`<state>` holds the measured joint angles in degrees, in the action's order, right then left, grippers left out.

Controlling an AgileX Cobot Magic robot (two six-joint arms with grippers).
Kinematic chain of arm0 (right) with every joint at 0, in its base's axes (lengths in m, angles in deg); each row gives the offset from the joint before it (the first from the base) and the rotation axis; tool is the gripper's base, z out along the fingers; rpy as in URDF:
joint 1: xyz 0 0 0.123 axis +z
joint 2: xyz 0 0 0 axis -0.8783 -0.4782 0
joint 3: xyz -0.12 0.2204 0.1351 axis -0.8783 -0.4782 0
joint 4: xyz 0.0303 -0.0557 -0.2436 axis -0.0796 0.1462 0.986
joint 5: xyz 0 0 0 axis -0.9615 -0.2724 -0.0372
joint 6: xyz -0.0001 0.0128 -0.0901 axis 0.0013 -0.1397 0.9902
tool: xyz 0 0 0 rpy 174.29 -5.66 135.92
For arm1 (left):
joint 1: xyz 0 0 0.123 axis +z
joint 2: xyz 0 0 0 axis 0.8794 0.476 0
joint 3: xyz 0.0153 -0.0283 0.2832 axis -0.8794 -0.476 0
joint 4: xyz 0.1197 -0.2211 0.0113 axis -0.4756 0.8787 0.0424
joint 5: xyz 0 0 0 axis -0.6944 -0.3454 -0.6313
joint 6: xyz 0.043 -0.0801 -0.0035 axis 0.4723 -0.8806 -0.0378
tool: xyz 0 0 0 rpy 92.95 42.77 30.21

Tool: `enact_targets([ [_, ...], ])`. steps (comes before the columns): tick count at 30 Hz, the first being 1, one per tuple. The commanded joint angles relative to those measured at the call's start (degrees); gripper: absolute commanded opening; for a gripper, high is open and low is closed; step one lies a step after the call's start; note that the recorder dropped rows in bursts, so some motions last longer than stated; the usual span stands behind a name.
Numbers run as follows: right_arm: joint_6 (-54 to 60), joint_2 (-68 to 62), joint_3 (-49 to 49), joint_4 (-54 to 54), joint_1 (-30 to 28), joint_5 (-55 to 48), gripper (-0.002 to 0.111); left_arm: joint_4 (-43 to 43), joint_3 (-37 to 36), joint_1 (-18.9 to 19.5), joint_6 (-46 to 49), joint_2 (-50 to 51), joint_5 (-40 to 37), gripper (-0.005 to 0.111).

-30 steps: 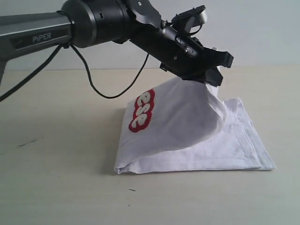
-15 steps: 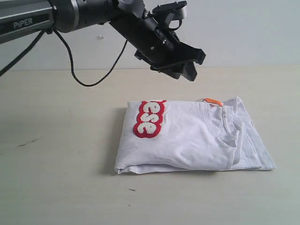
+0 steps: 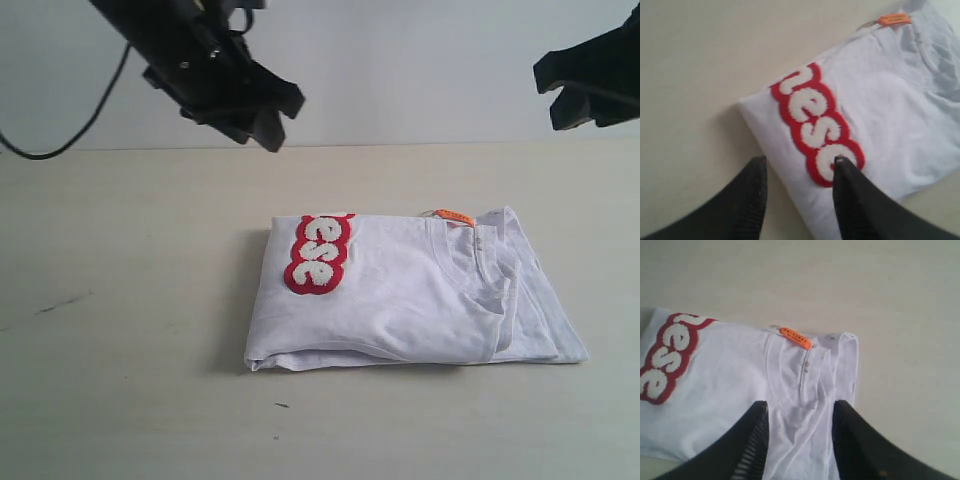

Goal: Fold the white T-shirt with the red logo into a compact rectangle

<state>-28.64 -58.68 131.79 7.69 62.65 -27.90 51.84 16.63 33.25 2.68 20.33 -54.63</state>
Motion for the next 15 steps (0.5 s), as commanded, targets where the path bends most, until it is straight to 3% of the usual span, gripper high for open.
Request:
enact_targets([
  [1, 6.8, -1.1, -2.0, -10.2, -0.2, 0.3, 0.041, -0.9, -10.9, 5.1, -0.3, -9.1, 7.6, 0.034],
  [4, 8.6, -3.4, -4.5, -10.2, -0.4, 1.7, 0.041, -0.9, -18.3, 8.7, -0.1, -14.8, 9.9, 0.034],
  [9, 1.8, -12.0, -8.6, -5.4, -1.9, 6.1, 0.041, -0.8, -27.7, 13.4, 0.2, -24.3, 13.2, 0.034],
  [15, 1.9, -20.9, -8.6, -6.1, -2.0, 15.0, 0.041, 2.2, -36.4, 14.6, 1.0, -34.3, 20.8, 0.034],
])
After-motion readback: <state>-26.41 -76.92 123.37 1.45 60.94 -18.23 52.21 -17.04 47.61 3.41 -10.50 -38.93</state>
